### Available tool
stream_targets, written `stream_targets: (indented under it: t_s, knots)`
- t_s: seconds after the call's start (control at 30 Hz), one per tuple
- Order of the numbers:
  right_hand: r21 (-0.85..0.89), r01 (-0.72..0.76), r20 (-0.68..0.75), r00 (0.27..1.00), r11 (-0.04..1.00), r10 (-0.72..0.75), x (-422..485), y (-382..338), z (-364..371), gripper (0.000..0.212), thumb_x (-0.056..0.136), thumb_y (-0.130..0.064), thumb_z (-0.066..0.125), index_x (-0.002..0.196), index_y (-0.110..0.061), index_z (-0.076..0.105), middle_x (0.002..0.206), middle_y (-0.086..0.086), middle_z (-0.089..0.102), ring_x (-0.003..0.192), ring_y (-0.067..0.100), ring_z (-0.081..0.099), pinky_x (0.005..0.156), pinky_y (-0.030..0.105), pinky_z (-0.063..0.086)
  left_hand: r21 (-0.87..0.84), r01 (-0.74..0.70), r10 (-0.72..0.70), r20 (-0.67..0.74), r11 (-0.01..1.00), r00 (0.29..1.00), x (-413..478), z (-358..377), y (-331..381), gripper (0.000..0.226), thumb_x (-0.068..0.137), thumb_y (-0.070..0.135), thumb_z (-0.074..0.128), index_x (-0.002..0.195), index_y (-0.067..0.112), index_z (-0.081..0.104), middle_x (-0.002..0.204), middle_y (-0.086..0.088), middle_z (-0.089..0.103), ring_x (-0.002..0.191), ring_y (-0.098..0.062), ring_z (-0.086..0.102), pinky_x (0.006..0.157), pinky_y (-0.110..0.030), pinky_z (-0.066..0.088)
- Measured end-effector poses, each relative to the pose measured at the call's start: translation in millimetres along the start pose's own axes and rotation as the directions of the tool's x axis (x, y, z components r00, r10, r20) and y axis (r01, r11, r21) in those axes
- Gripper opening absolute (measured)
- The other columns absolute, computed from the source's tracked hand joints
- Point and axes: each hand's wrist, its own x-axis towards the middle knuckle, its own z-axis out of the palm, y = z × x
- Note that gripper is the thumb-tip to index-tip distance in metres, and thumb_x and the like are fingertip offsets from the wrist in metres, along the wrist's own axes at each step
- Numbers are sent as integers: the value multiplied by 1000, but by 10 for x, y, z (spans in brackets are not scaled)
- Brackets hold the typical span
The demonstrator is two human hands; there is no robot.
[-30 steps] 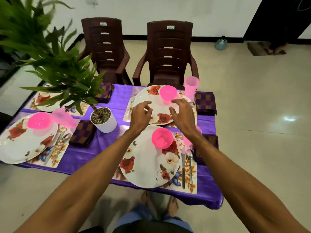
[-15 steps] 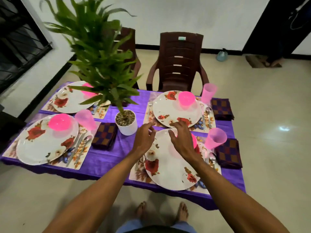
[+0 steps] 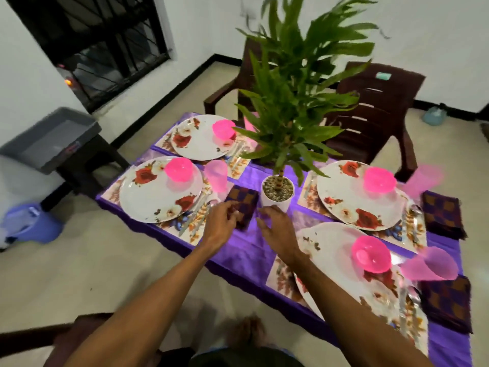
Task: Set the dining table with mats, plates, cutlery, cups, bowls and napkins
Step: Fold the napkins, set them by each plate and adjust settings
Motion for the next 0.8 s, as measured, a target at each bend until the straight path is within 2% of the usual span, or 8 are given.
stream_targets:
  t_s: [0.07, 0.2, 0.33, 0.4, 0.47, 0.53, 0.63, 0.8]
  knots:
    - [16, 44, 46, 998, 999, -45, 130, -157, 175, 31, 89, -20, 64, 119, -12, 70, 114, 7, 69, 104, 27, 65, 92, 37, 51, -14, 36, -37, -49, 999, 998, -3, -212, -149, 24, 92, 16, 65, 116, 12, 71, 103, -5, 73, 91, -17, 68, 81, -33, 55]
    - [31, 119, 108, 987, 992, -122, 372, -473, 513, 30, 90, -24, 63, 118, -16, 68, 116, 5, 68, 106, 25, 65, 91, 40, 52, 8, 119, -117, -120, 993, 986, -9, -591, -429, 26, 93, 18, 67, 118, 12, 70, 106, -4, 73, 90, -13, 65, 82, -28, 51]
    - [50, 165, 179, 969, 985, -172, 571, -781, 855, 29, 93, -26, 63, 120, -17, 67, 118, 4, 67, 106, 23, 64, 90, 38, 52, -51, 196, -201, -155, 979, 967, -7, -919, -730, 23, 95, 20, 65, 117, 18, 70, 103, 3, 74, 90, -11, 69, 86, -35, 58]
    - [60, 174, 210, 960, 983, -183, 689, -937, 1020, 32, 93, -25, 62, 124, -16, 66, 122, 4, 66, 110, 23, 63, 93, 39, 52, -84, 252, -263, -174, 964, 949, 40, -1058, -860, 16, 96, 16, 63, 110, 15, 70, 93, 5, 70, 78, -1, 67, 75, -20, 54]
    - [71, 174, 215, 959, 982, -186, 824, -1095, 1171, 33, 95, -24, 61, 126, -15, 65, 125, 4, 65, 113, 22, 62, 94, 40, 52, -74, 284, -293, -189, 956, 937, 156, -1155, -1040, 17, 96, 17, 63, 112, 14, 69, 99, 2, 70, 85, -4, 67, 76, -16, 49]
    - [90, 167, 209, 961, 982, -182, 986, -1261, 1348, 33, 96, -23, 61, 128, -15, 64, 128, 3, 64, 115, 20, 61, 96, 39, 52, -67, 273, -281, -198, 960, 939, 322, -1252, -1265, 24, 96, 19, 64, 118, 13, 68, 111, -3, 71, 93, -11, 65, 83, -25, 52]
    - [81, 144, 200, 967, 986, -158, 1265, -1448, 1652, 34, 97, -24, 59, 130, -19, 62, 132, 0, 63, 118, 18, 59, 99, 39, 51, -55, 228, -235, -208, 972, 949, 643, -1417, -1567, 25, 95, 18, 64, 119, 12, 69, 113, -5, 72, 90, -13, 64, 85, -32, 57]
    - [23, 68, 144, 987, 997, -71, 1803, -1727, 2231, 36, 99, -30, 58, 134, -20, 60, 137, 1, 61, 121, 19, 58, 102, 41, 50, -62, 155, -163, -159, 986, 974, 1286, -1819, -2130, 24, 94, 14, 64, 117, 15, 71, 111, -1, 72, 87, -9, 62, 84, -31, 56]
